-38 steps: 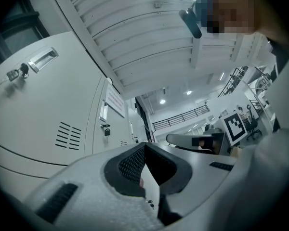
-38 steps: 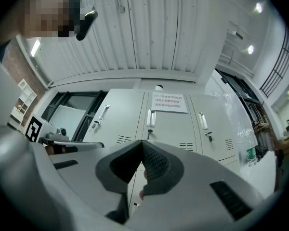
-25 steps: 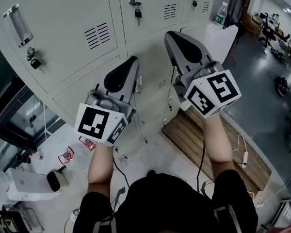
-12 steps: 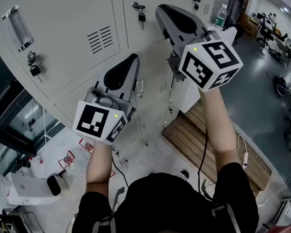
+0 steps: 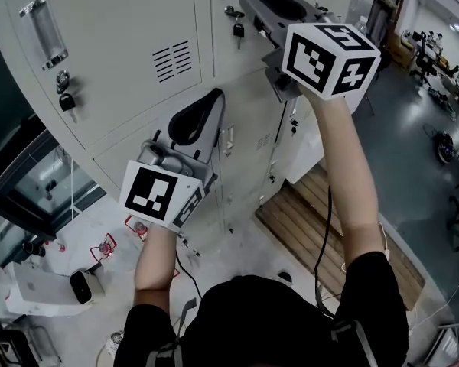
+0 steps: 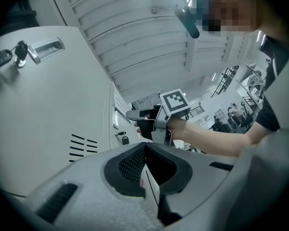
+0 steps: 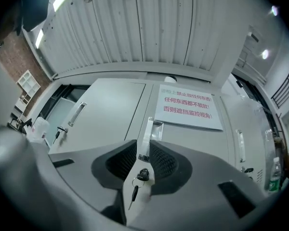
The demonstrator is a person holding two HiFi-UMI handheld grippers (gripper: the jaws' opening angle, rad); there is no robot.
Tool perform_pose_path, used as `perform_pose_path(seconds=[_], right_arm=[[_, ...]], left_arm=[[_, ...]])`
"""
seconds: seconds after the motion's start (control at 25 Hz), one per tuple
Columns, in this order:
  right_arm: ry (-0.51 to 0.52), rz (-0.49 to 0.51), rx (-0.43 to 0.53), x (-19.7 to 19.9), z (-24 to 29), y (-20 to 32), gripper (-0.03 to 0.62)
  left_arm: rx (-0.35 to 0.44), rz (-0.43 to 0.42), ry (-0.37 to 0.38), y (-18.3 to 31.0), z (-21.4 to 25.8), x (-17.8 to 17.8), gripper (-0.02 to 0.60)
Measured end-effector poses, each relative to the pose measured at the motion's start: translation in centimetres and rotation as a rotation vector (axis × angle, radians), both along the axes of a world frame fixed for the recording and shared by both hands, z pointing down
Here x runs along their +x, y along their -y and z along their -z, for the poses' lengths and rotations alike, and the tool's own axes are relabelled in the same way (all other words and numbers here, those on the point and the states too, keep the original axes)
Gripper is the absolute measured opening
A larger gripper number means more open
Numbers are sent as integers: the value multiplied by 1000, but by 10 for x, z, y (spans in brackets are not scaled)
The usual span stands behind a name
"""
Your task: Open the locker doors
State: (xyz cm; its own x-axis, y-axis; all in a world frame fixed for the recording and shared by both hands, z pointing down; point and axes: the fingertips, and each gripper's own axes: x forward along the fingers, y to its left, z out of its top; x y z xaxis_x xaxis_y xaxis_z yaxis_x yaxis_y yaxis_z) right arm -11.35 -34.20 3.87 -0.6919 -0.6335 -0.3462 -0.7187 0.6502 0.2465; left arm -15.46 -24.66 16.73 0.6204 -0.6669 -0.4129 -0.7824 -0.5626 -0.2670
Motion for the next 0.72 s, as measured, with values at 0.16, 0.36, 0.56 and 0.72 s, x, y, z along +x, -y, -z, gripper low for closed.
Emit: perform_pose_path(seconds=[0.16,0.36,0.56,0.72], right_arm=[[-19,19,-36,-12,3,10,105],[-54,28,-58,-24,7,22,145],[-78,53,-101,-31,8,32,170],[-86,78,-129,-39,7,36,178]], left_arm=[[1,8,1,-2,-1,-2,15],[-9,11,-6,-2,-5,-5,15],[-19,19,-14,-3,-8,-11,15],[-20,24,-15,-4,-8,-14,15]])
